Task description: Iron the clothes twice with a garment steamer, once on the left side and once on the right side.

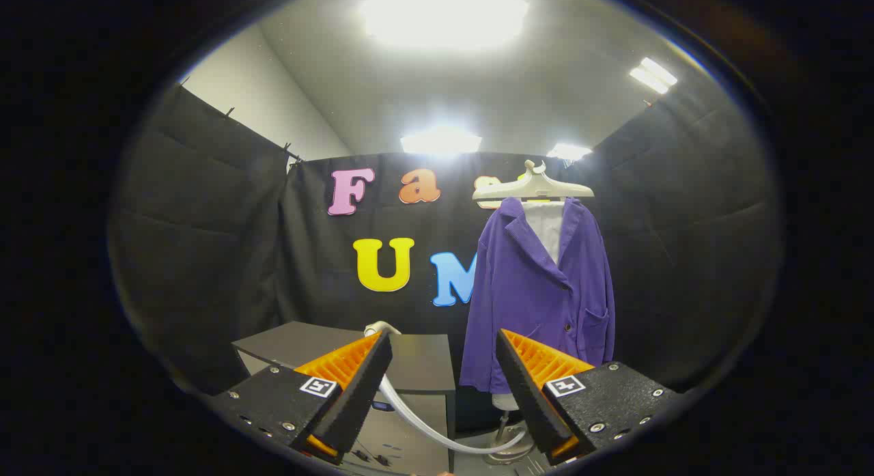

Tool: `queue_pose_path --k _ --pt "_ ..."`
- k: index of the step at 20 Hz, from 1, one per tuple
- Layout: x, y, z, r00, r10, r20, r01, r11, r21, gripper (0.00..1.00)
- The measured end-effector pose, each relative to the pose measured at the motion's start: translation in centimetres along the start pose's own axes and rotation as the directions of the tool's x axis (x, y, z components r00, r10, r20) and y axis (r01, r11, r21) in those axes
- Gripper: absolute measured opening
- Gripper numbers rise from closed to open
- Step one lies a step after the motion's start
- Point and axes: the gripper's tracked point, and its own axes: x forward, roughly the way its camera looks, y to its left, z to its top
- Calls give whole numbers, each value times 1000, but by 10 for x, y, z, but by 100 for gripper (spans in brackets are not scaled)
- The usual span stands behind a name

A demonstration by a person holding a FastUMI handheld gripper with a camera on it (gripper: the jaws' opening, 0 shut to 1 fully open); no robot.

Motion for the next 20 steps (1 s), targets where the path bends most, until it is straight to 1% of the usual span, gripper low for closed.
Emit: queue_pose_path --k 8,20 --pt "10 -3 -16 999 7 -38 -7 1000 -19 95" --pt "19 -5 -20 999 -10 -31 9 1000 -19 95"
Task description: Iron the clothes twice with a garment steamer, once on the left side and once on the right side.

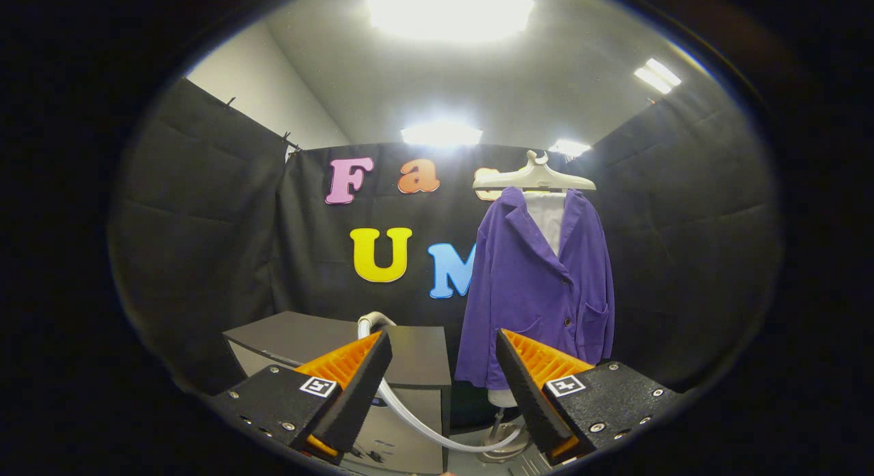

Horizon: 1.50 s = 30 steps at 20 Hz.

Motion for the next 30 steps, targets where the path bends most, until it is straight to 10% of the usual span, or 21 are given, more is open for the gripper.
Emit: queue_pose_path --k 24,30 --pt "-67 23 34 940 337 -43 -340 936 -89 95" --pt "-11 47 44 950 312 -35 -314 945 -91 95"
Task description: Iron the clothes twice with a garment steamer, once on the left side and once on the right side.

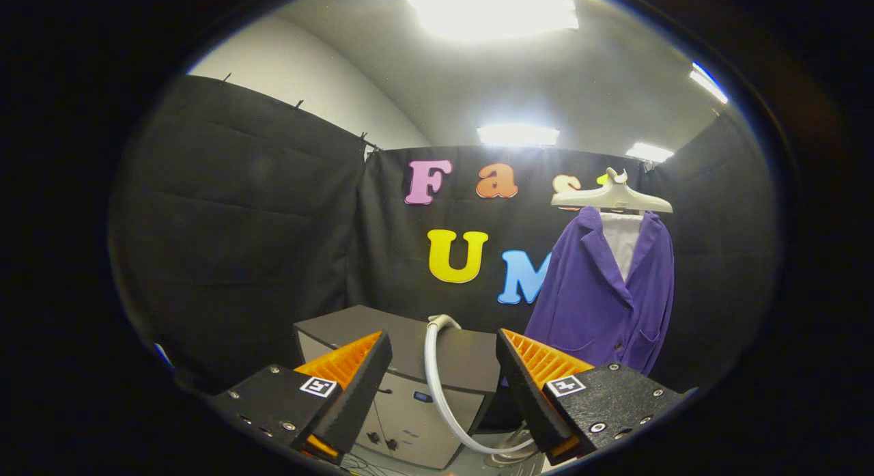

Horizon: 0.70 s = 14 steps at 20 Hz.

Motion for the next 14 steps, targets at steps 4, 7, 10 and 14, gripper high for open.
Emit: queue_pose_path --k 4,7,10,14 --pt "64 7 0 997 -54 -63 56 998 26 95" --pt "113 8 -5 988 -98 -121 103 994 36 95" --pt "164 11 -21 969 -135 -206 143 989 26 95" --pt "228 14 -44 922 -157 -354 181 983 35 95"
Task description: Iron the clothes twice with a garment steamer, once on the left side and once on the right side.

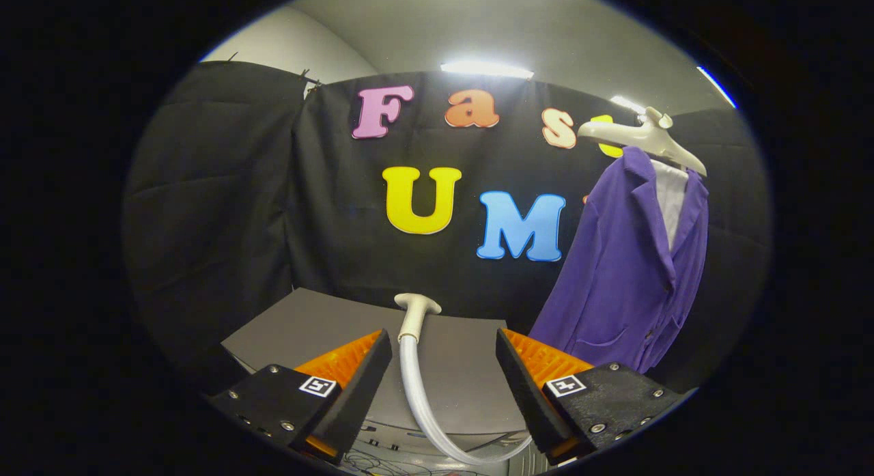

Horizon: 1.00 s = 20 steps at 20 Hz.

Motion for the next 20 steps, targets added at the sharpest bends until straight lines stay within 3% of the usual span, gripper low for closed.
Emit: queue_pose_path --k 6,13,20 --pt "94 15 6 977 -63 -204 65 998 5 95" --pt "176 32 -15 910 -20 -415 90 985 149 95" --pt "213 50 -67 828 49 -558 101 967 235 94"
